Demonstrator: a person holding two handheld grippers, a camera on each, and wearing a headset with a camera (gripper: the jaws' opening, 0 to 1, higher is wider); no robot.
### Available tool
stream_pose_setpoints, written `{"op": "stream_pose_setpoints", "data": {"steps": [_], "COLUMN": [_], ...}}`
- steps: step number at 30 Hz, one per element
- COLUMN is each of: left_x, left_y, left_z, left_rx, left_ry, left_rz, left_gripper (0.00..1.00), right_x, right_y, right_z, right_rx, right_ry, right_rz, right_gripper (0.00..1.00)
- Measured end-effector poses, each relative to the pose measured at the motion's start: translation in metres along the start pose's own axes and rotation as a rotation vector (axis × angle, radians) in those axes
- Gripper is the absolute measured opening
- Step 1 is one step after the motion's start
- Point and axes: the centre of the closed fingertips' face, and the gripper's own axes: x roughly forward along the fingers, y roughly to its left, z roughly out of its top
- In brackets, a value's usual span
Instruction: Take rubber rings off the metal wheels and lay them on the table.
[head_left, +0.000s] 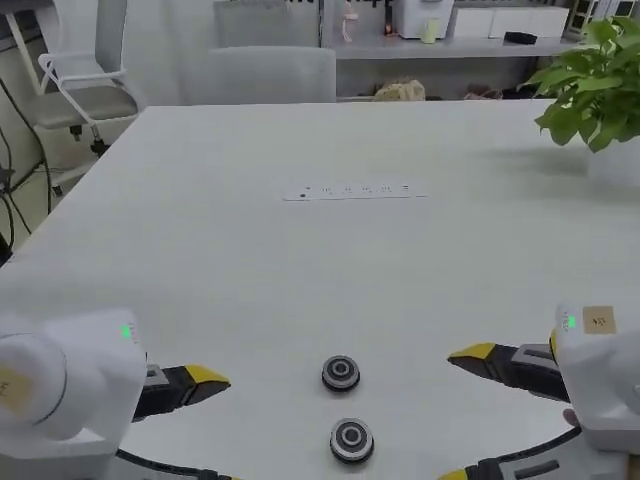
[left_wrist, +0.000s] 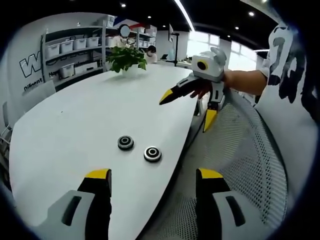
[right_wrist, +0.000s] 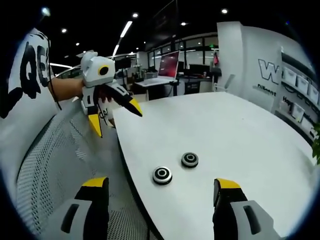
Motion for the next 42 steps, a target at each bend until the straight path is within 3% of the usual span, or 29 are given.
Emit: {"op": "stream_pose_setpoints", "data": {"steps": [3,20,30,36,42], "left_x": [-0.001,0.003,0.009,0.011,0.015], "left_y": [0.001,0.013,0.019,0.023,0.025], "left_z": [0.003,0.004,0.002,0.002,0.001], "left_rx": [-0.040,-0.013,-0.008,-0.040,-0.044], "left_ry": [-0.021,0.009,0.026,0.014,0.021], "left_rz": [-0.015,0.003,-0.005,-0.012,-0.014], "left_gripper": [0.65,0.64,0.64,0.64,0.64], "right_x": [-0.001,0.000,0.006,0.009,0.016], "right_y": [-0.002,-0.012,-0.020,-0.024,-0.026], "right_z": [0.002,0.006,0.000,-0.005,-0.016], "right_rx": [0.001,0.024,0.045,0.064,0.070], "right_ry": [-0.003,-0.026,-0.019,-0.013,0.015], "right_rz": [0.001,-0.006,-0.010,-0.009,0.001], "right_gripper": [0.86,0.85,0.83,0.82,0.82]}}
